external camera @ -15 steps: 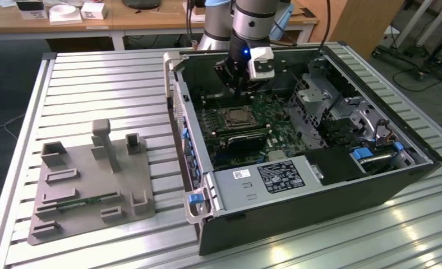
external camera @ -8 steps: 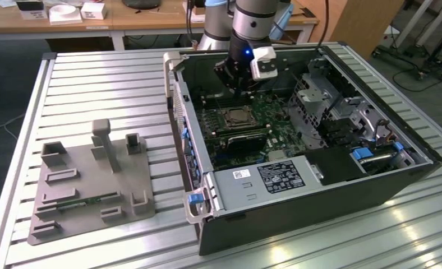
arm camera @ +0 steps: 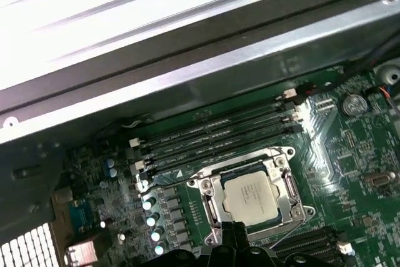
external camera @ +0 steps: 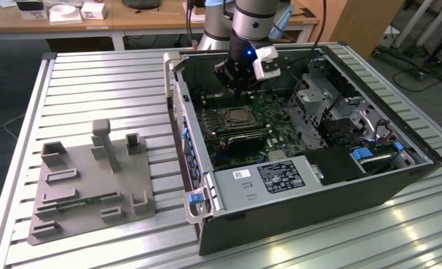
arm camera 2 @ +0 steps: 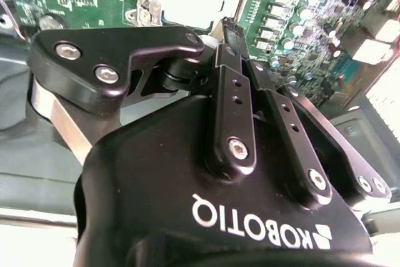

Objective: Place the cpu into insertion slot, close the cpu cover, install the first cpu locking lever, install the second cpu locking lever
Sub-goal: 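Install the first cpu locking lever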

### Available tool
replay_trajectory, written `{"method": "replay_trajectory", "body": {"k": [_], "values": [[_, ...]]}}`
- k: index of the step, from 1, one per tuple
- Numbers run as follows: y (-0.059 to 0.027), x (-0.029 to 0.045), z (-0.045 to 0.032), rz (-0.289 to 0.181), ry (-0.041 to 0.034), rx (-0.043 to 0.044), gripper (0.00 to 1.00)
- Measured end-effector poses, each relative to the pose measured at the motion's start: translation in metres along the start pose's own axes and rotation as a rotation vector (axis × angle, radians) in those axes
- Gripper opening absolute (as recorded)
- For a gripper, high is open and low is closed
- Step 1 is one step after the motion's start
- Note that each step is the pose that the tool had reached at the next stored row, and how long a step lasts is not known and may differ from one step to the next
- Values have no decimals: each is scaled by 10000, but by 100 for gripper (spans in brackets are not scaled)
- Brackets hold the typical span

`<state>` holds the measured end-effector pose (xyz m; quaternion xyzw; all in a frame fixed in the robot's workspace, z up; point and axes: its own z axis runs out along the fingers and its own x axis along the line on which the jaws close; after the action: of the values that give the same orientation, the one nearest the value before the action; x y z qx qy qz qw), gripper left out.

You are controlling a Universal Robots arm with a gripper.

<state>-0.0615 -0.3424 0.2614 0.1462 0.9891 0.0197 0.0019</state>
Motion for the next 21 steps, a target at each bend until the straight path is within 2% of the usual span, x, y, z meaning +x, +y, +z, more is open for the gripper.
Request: {"method": "replay_trajectory", "body": {"k": [12, 21], "values": [[-1, 0, 15, -2111, 83, 5, 10], [0, -1, 16, -2115, 86, -8, 10]]}}
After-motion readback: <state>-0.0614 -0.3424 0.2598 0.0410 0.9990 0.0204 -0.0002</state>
